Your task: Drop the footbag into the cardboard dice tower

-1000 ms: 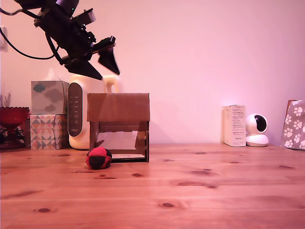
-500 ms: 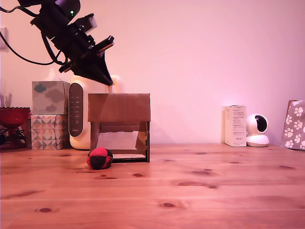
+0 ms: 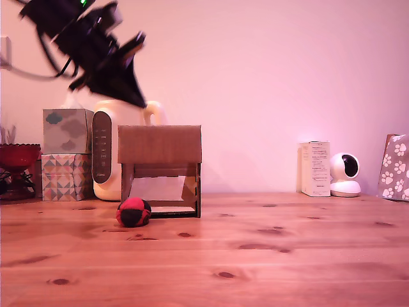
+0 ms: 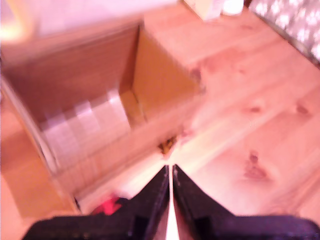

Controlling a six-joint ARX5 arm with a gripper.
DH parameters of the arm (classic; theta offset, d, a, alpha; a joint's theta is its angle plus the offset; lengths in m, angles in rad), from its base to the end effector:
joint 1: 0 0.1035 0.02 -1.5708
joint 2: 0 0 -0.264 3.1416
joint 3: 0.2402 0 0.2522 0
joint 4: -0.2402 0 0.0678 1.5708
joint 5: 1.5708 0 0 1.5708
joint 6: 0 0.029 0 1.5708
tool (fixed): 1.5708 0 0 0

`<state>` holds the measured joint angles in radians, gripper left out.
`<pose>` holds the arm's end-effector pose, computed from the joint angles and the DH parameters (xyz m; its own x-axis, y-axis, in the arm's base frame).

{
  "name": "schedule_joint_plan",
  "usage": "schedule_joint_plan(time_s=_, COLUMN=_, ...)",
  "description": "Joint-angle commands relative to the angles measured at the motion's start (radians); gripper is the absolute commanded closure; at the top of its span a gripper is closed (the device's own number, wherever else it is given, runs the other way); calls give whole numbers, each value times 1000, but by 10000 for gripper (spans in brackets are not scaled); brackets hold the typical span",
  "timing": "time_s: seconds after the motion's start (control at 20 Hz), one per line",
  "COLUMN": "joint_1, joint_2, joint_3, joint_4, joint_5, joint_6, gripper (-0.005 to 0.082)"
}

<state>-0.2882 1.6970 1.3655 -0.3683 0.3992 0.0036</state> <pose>0.3579 -0.1179 0.2815 0.5653 -0.5730 -0.5934 0.5492 0.7982 -0.2476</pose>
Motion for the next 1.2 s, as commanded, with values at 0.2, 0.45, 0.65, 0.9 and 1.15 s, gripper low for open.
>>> schedule_joint_plan(time_s=0.2, joint_1=-8, joint_2=-134, joint_3=-361, joint_4=245, joint_5=19, joint_6=-16, gripper=790)
schedule_joint_plan(time_s=0.45, joint_1=-7, joint_2=-231, joint_3=-648, joint_4=497, joint_5=10, joint_6=-41, gripper=791)
schedule_joint_plan(time_s=0.65, joint_1=-14, joint_2=-230, joint_3=-718, joint_4=571, joint_5=5, joint_6=-40, gripper=790)
schedule_joint_plan(time_s=0.9, joint_1=-16, joint_2=-212, joint_3=-718, joint_4=685, joint_5=-26, joint_6=-39, gripper=790)
schedule_joint_plan(time_s=1.15, joint_1=-16, joint_2=-145, joint_3=-718, joint_4=807, joint_5=-62, joint_6=-39, gripper=650)
